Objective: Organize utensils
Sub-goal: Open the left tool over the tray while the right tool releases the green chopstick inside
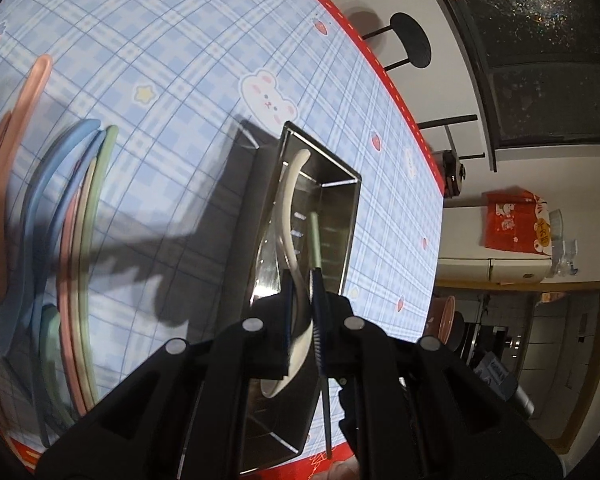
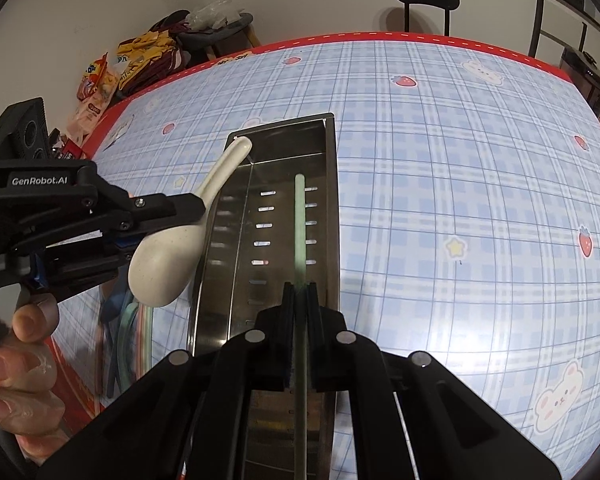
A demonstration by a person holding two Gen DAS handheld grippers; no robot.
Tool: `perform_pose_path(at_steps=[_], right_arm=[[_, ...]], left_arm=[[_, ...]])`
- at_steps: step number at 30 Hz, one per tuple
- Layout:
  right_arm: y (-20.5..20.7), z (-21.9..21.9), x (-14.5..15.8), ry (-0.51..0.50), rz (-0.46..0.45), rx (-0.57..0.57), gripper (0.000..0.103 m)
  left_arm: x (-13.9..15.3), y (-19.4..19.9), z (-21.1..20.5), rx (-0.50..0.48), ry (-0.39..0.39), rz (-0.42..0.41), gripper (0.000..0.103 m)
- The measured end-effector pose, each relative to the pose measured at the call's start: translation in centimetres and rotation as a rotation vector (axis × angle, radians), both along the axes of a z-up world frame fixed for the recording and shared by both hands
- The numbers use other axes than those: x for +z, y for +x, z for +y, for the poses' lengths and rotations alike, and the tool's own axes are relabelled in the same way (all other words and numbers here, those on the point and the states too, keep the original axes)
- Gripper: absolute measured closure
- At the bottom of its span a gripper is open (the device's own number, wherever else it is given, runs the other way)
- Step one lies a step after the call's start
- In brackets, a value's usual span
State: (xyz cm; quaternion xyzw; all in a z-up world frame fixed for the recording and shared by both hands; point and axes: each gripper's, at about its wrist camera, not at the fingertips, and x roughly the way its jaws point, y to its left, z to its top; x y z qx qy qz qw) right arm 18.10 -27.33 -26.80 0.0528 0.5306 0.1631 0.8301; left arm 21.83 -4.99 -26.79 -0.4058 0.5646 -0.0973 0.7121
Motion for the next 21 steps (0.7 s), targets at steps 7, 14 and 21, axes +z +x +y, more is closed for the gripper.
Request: perform_pose_path(at_steps=[7,14,21], right_arm=[[0.2,0.4,-0.1,0.006,0.005,0.01,0.096],[-0.8,0.2,1.8,0.002,-0.033,-0.009,0.07],[-2.6,0.3,4.4,-0.004,-0.088,-0.035,0.059]], left_arm=[[-0.1,1.2,-0.9,-0.031,-0.008,0.0,0.091],[3.0,1.7,0.1,-0.073,0.028,-0.099,0.074],[7.1,0.3,4.3,-0.151,0.2,-0.239,0.063]])
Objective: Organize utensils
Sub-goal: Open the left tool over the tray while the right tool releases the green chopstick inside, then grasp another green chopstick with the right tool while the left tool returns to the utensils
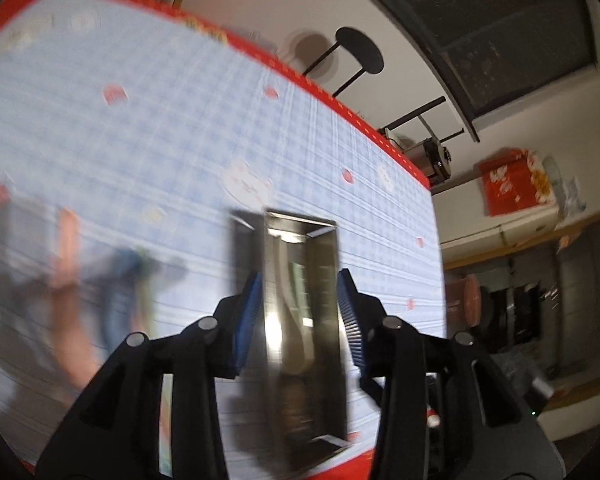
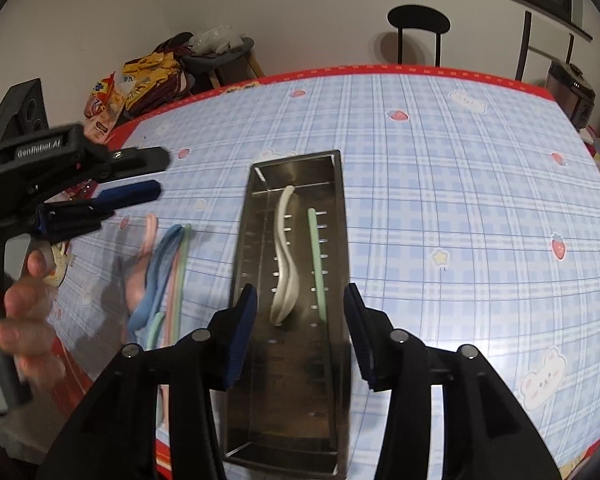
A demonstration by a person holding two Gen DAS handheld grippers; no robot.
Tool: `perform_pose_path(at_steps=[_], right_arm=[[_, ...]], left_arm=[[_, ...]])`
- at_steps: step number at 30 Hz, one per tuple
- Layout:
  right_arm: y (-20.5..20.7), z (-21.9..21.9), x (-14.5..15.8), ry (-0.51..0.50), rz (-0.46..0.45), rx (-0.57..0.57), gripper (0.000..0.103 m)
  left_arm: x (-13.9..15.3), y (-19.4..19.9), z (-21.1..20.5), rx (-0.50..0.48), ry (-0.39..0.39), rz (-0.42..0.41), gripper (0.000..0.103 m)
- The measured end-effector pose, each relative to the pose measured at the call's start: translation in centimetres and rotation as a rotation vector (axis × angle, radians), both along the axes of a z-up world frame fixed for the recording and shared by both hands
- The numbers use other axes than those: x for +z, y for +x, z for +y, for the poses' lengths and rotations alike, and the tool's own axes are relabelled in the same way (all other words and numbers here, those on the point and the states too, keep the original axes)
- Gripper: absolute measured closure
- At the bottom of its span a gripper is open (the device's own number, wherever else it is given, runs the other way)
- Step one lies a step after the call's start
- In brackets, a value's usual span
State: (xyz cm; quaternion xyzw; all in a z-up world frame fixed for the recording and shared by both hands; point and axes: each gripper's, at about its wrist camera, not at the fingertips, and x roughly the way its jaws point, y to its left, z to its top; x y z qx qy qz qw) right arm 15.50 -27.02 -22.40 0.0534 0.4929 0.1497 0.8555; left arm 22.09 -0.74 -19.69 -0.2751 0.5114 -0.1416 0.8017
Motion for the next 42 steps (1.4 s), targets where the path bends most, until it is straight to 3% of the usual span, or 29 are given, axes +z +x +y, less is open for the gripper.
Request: perform_pose_path(at_steps=[7,10,14,18,20,23,31,42], right_arm=[[-2.3,3.0,0.3,0.002,0.001,0.041,0.059],[-2.9,4.7,-0.2,0.004,0.022,0.072,0.059],[-3.6,7.1,-0.8,-0.006,0.041,0.106,0.059],[-3.8,9.3,-1.5,-0.017,0.062,0.144,0.062],[-4.0,10.6,-2.2,-0.025,0.074,0.179,0.076],[-4.1,12.0,-3.2,-0.044,0.111,0.214,0.092],[-2.6,14.9,-5.3,-0.15,0.149,0.281,0.092],[-0.7,16.4,-7.1,-0.176,0.175,0.271,0.092]], left_arm=[[1.4,-4.3,6.7,-0.037,0.202,-0.087,0.061],[0.8,-6.8,9.6,-0.05,0.275,-0.091,0.061],[-1.2,-9.9,12.2,-0.045,0.314,-0.072,0.061],[-3.7,-12.5,13.4,-0.047,0.336,-0.041,0.064],[-4.5,-13.3,13.4,-0.066,0.357,-0.044,0.076],[-6.3,-14.4,13.6,-0.077,0.342,-0.02,0.08],[-8.8,-15.8,13.9,-0.069,0.302,0.019,0.082],[-9.1,-16.5,13.4,-0.069,0.296,0.026,0.082]])
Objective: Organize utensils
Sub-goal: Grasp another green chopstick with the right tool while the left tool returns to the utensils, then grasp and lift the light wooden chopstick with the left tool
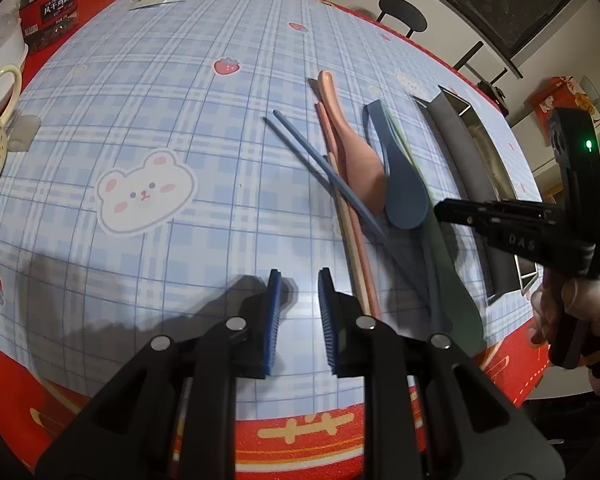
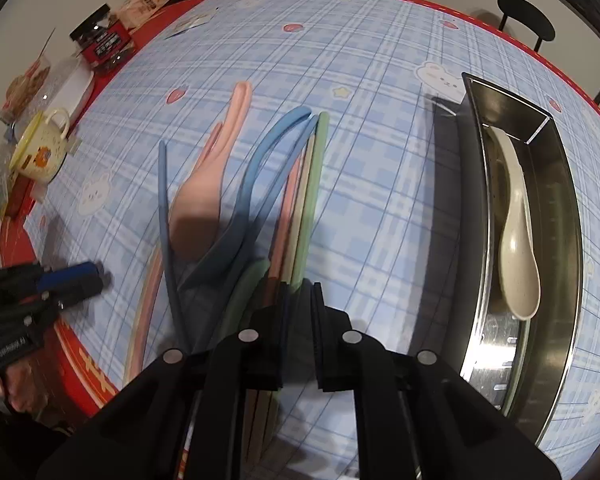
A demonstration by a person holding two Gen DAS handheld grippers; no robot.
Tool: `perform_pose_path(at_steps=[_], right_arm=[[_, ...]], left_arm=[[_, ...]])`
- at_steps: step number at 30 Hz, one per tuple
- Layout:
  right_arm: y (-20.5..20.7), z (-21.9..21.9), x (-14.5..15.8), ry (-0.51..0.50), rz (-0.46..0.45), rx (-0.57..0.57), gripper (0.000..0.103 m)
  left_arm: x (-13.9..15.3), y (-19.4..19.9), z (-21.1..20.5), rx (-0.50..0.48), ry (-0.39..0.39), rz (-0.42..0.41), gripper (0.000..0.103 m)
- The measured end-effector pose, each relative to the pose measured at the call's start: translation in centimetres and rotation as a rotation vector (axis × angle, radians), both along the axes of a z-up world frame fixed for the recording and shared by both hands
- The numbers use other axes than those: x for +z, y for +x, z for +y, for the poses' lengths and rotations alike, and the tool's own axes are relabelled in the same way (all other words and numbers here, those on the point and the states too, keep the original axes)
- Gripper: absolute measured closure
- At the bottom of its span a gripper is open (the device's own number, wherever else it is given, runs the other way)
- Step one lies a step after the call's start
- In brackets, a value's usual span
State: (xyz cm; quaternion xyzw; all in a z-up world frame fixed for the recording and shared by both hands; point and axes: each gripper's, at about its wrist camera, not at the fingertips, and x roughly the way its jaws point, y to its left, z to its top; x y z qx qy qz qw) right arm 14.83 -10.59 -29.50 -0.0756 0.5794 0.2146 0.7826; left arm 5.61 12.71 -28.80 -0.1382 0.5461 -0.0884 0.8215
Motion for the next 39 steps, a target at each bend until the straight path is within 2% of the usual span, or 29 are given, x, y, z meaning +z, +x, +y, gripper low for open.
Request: perform_pose_path(at_steps=[4,13,24,31,39], right_arm=[[0.8,0.0,0.0,0.003,-0.004,-0.022,0.092],[0.4,1.2,-0.5,-0.051,-0.036,0.016,0.095],[-1.9,-1.3,-0.7,0.008,0.003,-0.02,0.096],[-2.5,-1.7,-0.7,0.018,0.009,-0.021,0.096],[-2.6,-2.0,-0.7,0.022,0.007,-0.023,0.096]], left_arm=[[-0.1,0.1,-0.1,0.001,-0.002,0.002,0.082],[-0.1,0.2,-0.9,-0.012,-0.006,0.003,0.082],[-0.6,0.2,-2.3,-0.042,-0.007,0.006,0.08],[-0.9,1.0,-4.3,-0.102,0.069,0.011,0.08],[-0.9,1.2,-5.4,-0.121,0.144,0.0,0.079]])
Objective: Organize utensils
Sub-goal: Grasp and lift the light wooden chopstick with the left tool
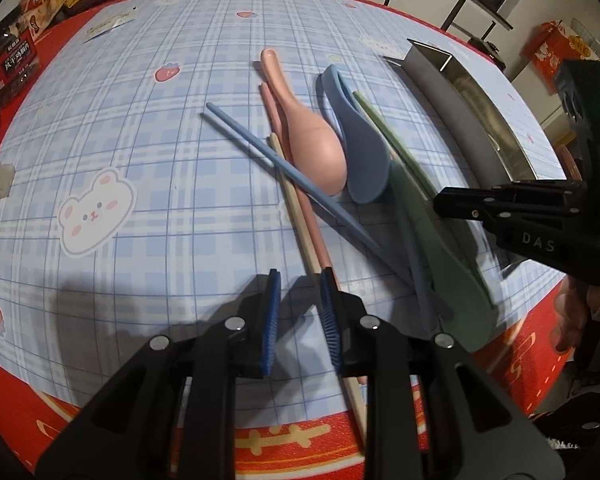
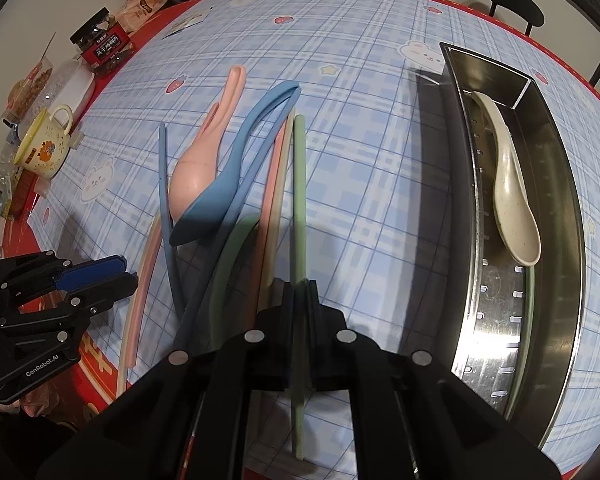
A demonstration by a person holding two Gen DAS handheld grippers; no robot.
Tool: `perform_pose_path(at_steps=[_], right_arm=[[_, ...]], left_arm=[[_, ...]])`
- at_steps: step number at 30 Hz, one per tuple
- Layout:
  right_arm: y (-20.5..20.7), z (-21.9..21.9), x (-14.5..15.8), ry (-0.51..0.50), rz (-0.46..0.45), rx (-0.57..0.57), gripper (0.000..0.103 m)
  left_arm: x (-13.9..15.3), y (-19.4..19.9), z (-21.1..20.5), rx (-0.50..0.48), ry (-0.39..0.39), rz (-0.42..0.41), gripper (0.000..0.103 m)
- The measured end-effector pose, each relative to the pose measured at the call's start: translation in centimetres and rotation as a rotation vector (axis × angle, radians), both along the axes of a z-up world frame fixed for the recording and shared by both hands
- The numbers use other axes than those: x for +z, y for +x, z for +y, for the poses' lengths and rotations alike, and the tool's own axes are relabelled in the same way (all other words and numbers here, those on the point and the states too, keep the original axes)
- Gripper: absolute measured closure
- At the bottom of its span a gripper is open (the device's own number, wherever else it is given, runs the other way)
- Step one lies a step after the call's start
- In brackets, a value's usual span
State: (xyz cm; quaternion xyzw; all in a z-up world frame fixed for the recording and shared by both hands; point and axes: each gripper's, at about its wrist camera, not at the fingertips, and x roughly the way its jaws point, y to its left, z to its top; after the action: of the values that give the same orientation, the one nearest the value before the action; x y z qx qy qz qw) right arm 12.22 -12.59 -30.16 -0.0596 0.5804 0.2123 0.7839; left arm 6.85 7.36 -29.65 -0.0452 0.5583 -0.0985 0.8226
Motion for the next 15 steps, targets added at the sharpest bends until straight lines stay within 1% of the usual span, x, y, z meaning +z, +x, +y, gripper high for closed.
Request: perform_pose_path(at_steps=[3,6,7,9,10,13,15], right_arm=[[0.0,0.0,0.0,0.0,-0.002,0.0,0.096],[0.0,0.0,0.0,0.0,-0.001,-0.001,0.096],[0.0,0.0,0.0,0.0,0.0,0.0,0.096],[0.0,0.0,0.0,0.001,0.0,0.001,0.096],[0.1,0.1,0.0,0.001,0.0,0.001,0.096],[0.1,0.1,0.0,0.002,0.001,0.001,0.096],[0.2,0.0,0.1,0.002,0.002,0.001,0.096]], left_arm=[[0.0,0.1,-0.2,0.013,0.012,0.004,0.078],[0.0,0.2,-1.0,-0.004,0.056,-0.005,0.078],[0.0,0.3,-1.4,-0.01,0.082,-0.006,0.079],[-0.1,0.3,-1.8,-0.012,0.136,-0.016,0.085],[-0.1,0.3,-1.8,-0.012,0.145,-0.018,0.086],[-0.2,0.4,-1.5,-0.001,0.134,-0.016,0.088],[-0.2,0.5,-1.3,0.015,0.143,-0.014,0.091]])
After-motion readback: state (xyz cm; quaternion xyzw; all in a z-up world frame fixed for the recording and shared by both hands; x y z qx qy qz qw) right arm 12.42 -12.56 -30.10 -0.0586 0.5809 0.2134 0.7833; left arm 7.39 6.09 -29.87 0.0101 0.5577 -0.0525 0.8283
